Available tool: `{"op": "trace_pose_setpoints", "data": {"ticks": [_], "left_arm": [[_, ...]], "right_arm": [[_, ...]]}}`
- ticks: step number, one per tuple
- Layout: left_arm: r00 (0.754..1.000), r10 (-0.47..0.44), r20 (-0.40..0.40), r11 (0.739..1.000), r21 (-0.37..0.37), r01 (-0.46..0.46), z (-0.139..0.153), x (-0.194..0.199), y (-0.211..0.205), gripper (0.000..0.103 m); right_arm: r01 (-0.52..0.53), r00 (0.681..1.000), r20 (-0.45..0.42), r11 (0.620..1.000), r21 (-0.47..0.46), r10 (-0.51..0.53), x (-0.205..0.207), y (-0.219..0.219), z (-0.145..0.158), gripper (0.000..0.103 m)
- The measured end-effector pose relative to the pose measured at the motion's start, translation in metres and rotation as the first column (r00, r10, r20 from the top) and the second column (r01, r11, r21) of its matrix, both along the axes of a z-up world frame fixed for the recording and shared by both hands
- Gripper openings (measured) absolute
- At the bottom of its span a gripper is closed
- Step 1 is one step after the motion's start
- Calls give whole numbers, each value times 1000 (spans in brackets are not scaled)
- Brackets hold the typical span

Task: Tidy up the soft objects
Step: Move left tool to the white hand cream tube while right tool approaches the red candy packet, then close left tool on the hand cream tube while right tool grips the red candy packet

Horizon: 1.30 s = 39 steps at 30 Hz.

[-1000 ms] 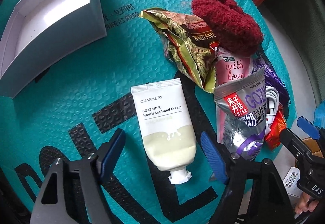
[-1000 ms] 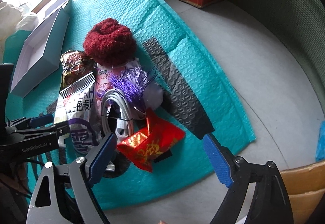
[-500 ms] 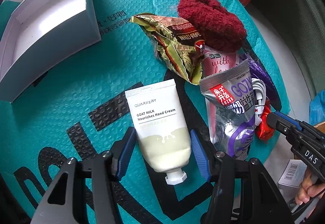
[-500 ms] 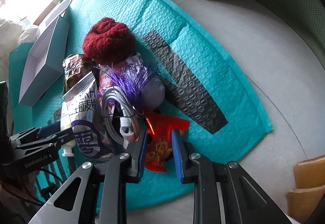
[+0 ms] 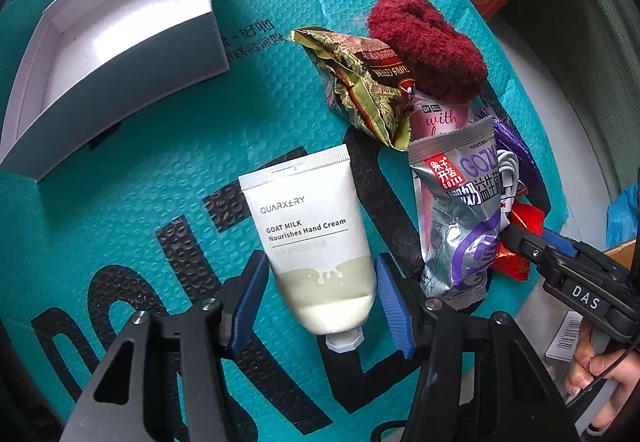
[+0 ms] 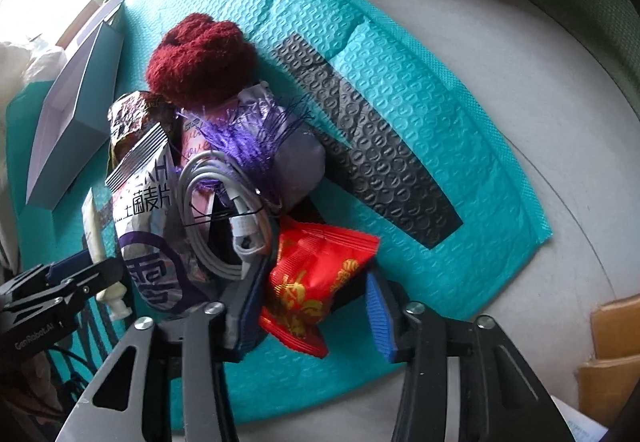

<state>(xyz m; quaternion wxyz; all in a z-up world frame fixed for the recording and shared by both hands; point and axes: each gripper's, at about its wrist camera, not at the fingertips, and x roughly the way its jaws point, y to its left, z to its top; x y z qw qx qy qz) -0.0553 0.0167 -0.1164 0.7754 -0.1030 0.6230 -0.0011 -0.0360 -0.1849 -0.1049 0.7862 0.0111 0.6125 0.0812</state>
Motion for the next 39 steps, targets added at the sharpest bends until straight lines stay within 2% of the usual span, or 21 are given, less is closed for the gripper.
{"op": "trace_pose_setpoints", "data": {"ticks": [2,8,9,10,14,18,23,26,28,32,34,35,36,37,38,39], "left_arm": [[1000,-1,1,1000,3,1,4,-5,3,54],[1000,-7,23,1000,17,7,16,-13,3,52],[1000,-8,27,1000,18,7,19,-16,4,35],[1000,-8,28,1000,16,8,21,-19,5,31],[1000,-14,20,1000,15,14,27,-20,7,31],[1000,1,-3,1000,-9,-2,20,-22,9,31],[988,112,-103,987,-105,-123,-4,-20,27,31],[984,163,-73,974,-146,-172,-1,-24,34,31],[989,138,-43,976,-162,-143,4,-25,35,31],[998,57,-12,987,-150,-58,18,-20,29,31],[998,52,-21,987,-148,-55,23,-18,28,36],[998,58,-19,987,-149,-60,23,-19,28,46],[998,62,-19,987,-148,-64,24,-14,26,66],[998,65,-18,987,-145,-67,26,-14,26,78],[998,68,-18,988,-141,-70,27,-13,26,96],[997,73,-18,988,-136,-75,24,-13,30,101]], "right_arm": [[-6,1000,1,1000,-3,6,0,4,1,29],[-14,1000,17,1000,8,14,-10,4,10,28],[-14,1000,19,1000,7,14,-12,4,12,28],[-14,1000,21,1000,4,14,-15,5,15,28],[-17,999,35,1000,4,17,-20,0,23,28],[-30,998,48,1000,-1,30,-22,5,32,28],[-42,998,56,999,2,42,-30,5,40,28],[-35,998,53,999,9,35,-31,4,42,28],[-32,998,52,999,10,32,-31,1,41,28],[-30,998,55,1000,9,30,-27,-3,40,28],[-31,998,58,999,8,31,-26,-4,39,28],[-32,998,59,999,8,31,-26,-4,39,28],[-32,998,61,999,7,31,-26,-2,38,28],[-31,998,62,999,7,31,-25,-3,38,28],[-30,998,62,1000,6,30,-24,-2,38,28],[-27,998,64,1000,4,26,-24,-2,38,28]]}}
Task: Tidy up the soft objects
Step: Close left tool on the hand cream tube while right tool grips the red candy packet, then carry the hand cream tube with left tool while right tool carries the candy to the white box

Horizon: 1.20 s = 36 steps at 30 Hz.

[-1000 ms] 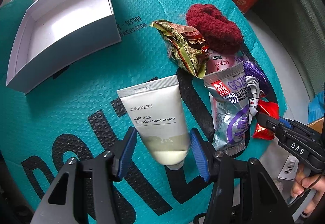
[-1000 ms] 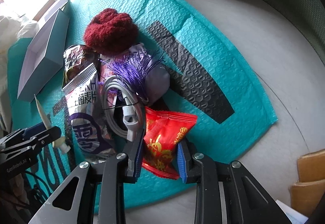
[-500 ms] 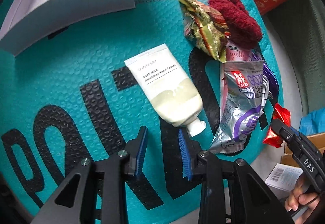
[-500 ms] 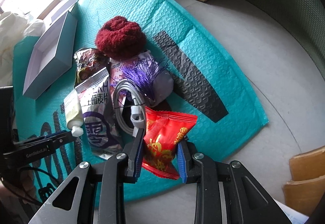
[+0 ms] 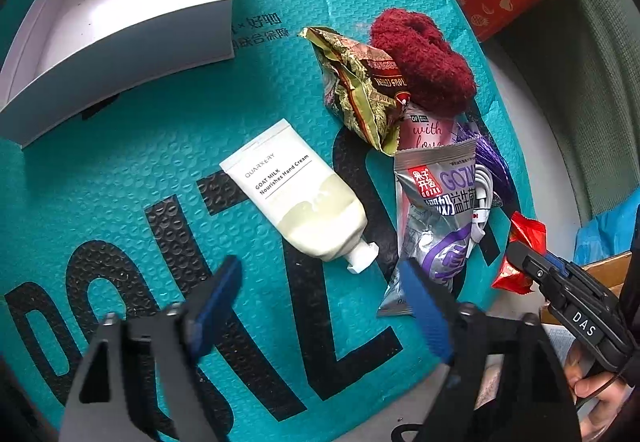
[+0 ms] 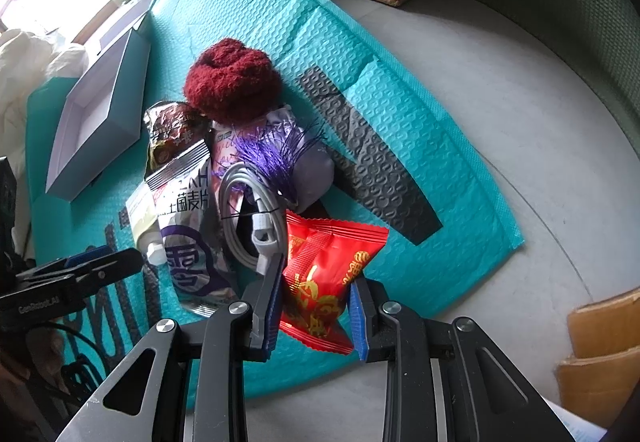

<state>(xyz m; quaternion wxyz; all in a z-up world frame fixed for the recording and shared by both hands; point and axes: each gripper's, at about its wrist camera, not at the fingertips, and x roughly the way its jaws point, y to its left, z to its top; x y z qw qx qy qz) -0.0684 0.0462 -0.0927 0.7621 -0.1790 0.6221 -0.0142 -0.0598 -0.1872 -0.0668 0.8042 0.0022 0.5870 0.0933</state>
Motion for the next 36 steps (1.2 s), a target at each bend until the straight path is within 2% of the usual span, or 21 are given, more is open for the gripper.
{"op": "trace_pose_setpoints", "data": {"ticks": [6,10,14,19,22,26,27,29,36], "left_arm": [[999,25,-34,998,53,-23,-10,12,2,101],[997,42,-61,990,135,-33,-24,34,-5,101],[991,70,-113,987,151,-53,-35,50,-6,101],[985,66,-160,972,234,-28,-41,64,-15,101],[983,71,-170,969,245,-27,-43,70,-19,101],[982,121,-146,965,251,-82,-39,72,-12,84],[983,120,-135,964,251,-84,-37,72,-10,73],[989,108,-97,962,261,-80,-28,72,-7,58],[997,63,-52,970,236,-49,-15,59,-13,54]], "right_arm": [[9,1000,2,1000,-3,-9,2,-1,-2,28],[13,1000,2,1000,-9,-13,3,-1,-3,28],[22,1000,4,1000,-14,-22,4,-3,-4,28],[30,1000,5,999,-20,-30,6,-5,-6,28],[32,999,3,999,-19,-32,8,-6,-8,28],[36,999,4,999,-16,-36,10,-7,-9,28],[37,999,5,999,-15,-37,9,-7,-8,28],[38,999,7,999,-14,-37,9,-7,-8,28],[23,1000,20,1000,-12,-23,5,-5,-4,28]]}}
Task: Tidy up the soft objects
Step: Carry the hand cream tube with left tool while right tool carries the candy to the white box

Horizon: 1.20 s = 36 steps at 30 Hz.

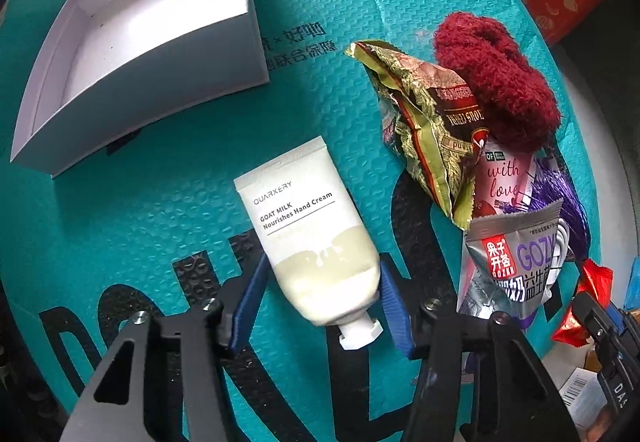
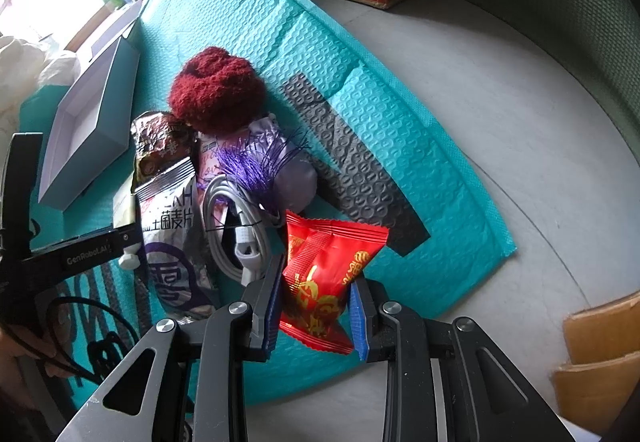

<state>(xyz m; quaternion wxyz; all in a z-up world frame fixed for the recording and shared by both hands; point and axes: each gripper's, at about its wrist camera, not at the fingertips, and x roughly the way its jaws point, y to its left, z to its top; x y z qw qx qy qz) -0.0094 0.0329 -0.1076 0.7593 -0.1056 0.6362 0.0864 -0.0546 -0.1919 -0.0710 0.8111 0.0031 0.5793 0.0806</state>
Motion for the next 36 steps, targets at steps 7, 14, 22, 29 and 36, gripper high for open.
{"op": "trace_pose_setpoints", "data": {"ticks": [7,14,22,29,36], "left_arm": [[999,-37,11,999,-24,38,2,-18,-21,53],[998,-37,55,999,-16,38,22,-40,-21,53],[991,-39,129,999,35,35,66,-74,-6,53],[982,-35,186,998,66,23,94,-82,29,53],[977,-8,211,996,90,-11,110,-87,42,53]], "right_arm": [[-12,1000,24,1000,-5,12,-3,2,9,28],[-47,998,45,999,-1,47,-7,13,20,28],[-131,989,68,991,7,130,-10,40,33,28],[-239,968,91,971,23,236,-15,72,46,28],[-352,932,112,935,46,345,-23,105,60,28]]}}
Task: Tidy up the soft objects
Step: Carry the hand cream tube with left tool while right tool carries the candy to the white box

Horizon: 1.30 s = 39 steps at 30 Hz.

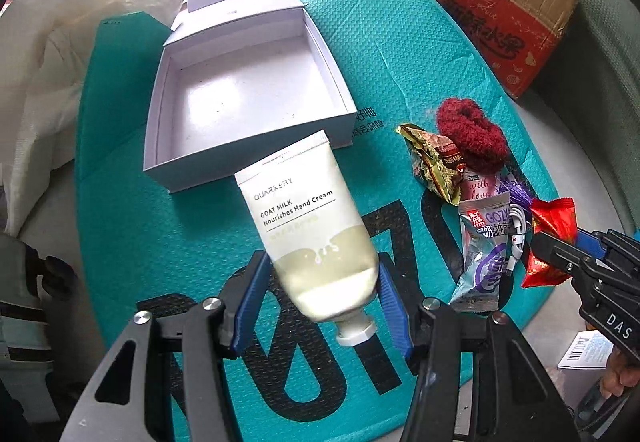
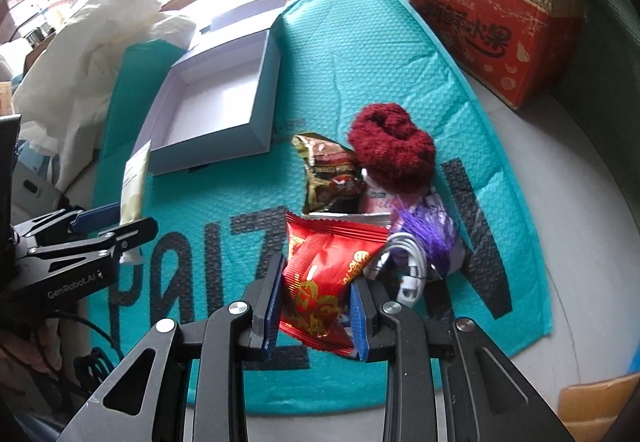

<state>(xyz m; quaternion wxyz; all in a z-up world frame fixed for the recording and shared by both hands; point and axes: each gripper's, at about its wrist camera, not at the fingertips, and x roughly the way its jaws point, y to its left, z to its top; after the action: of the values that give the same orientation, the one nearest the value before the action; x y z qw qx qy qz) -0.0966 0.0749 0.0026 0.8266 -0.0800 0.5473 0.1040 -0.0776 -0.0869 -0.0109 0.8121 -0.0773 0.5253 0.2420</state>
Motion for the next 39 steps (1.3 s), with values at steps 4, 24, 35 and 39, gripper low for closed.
{"op": "trace_pose_setpoints", "data": {"ticks": [4,24,35,39], "left_arm": [[1000,16,24,1000,10,-17,12,-5,8,53],[976,107,192,991,57,-120,87,-8,58,53],[956,118,268,986,83,-145,118,19,91,53],[952,115,283,985,90,-146,123,32,101,53]], "right_arm": [[-63,998,8,998,18,63,-5,20,9,28],[-300,948,135,951,68,290,7,117,81,28],[-337,926,210,938,82,315,42,158,116,28],[-342,920,232,936,79,316,58,172,123,28]]}}
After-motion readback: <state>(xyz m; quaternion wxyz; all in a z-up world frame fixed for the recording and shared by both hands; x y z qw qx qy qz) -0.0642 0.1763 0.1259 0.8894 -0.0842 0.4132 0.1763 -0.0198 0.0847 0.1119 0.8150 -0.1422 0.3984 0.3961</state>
